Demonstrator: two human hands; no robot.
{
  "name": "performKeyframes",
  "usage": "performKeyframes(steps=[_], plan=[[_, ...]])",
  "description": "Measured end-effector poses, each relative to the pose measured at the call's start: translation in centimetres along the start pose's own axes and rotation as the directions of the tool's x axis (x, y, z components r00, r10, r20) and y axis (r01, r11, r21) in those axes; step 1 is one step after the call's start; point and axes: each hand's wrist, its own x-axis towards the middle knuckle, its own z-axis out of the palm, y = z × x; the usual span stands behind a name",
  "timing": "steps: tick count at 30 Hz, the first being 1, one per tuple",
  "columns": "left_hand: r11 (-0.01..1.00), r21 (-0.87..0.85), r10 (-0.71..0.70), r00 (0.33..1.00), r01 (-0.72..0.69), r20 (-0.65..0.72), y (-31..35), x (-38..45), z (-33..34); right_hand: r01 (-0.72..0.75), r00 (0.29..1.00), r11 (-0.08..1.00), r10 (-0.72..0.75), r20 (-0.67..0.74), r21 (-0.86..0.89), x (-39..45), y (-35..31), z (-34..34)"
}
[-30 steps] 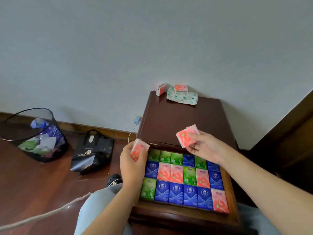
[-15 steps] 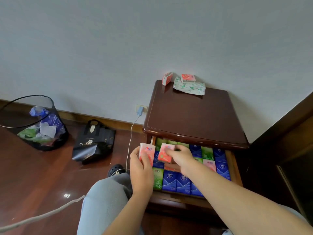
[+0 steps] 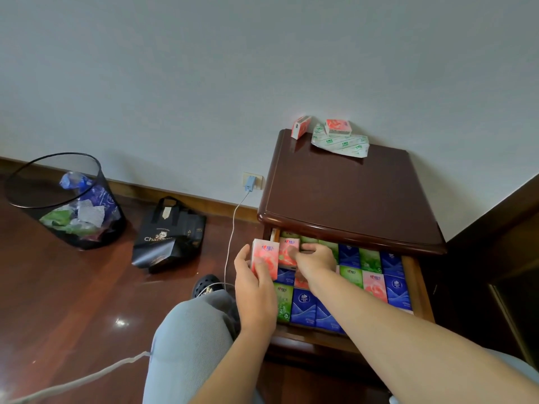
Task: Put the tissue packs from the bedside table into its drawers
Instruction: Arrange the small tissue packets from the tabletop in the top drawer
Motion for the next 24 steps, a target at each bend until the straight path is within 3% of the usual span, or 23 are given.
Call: performKeyframes(steps=[4,6,8,12,14,16,19,22,24], plan=[[0.999,0.036,0.008,1.0,-0.008,0.027,0.1,0.0,0.0,-0.018,0.998,0.999,0.021,0.064,-0.035,-0.5,0.1,-1.2],[0.998,0.065,0.012,1.0,-0.014,0.028,0.0,0.1,0.0,-0.015,0.997,1.0,0.015,0.077,0.003,-1.1,-0.1,-1.7],[0.991,0.126,0.032,0.999,-0.034,0.018,-0.1,0.1,0.0,-0.009,0.984,0.997,-0.005,0.176,0.078,-2.2,-0.3,-2.2],[0.944,0.297,0.136,0.989,-0.146,0.054,-0.2,-0.3,0.1,-0.172,0.822,0.934,-0.039,0.568,0.312,-4.2,0.0,-3.4],[0.901,0.39,0.161,0.981,-0.189,0.104,-0.3,-0.5,0.2,-0.226,0.772,0.902,-0.066,0.632,0.369,-4.6,0.6,-3.9],[0.856,0.454,0.202,0.969,-0.246,0.144,-0.2,-0.8,0.4,-0.223,0.797,0.892,-0.065,0.601,0.393,-4.4,1.0,-4.2],[0.81,0.499,0.255,0.952,-0.307,0.172,0.0,-0.8,0.6,-0.198,0.917,0.905,0.035,0.398,0.377,-3.1,1.8,-5.0],[0.754,0.535,0.302,0.925,-0.381,0.233,-0.2,-0.9,0.6,-0.096,0.987,0.973,0.066,0.146,0.208,-1.0,3.0,-5.8],[0.642,0.592,0.364,0.874,-0.486,0.323,-0.3,-0.7,0.8,-0.05,0.996,0.987,0.039,0.075,0.156,0.1,3.4,-6.1]])
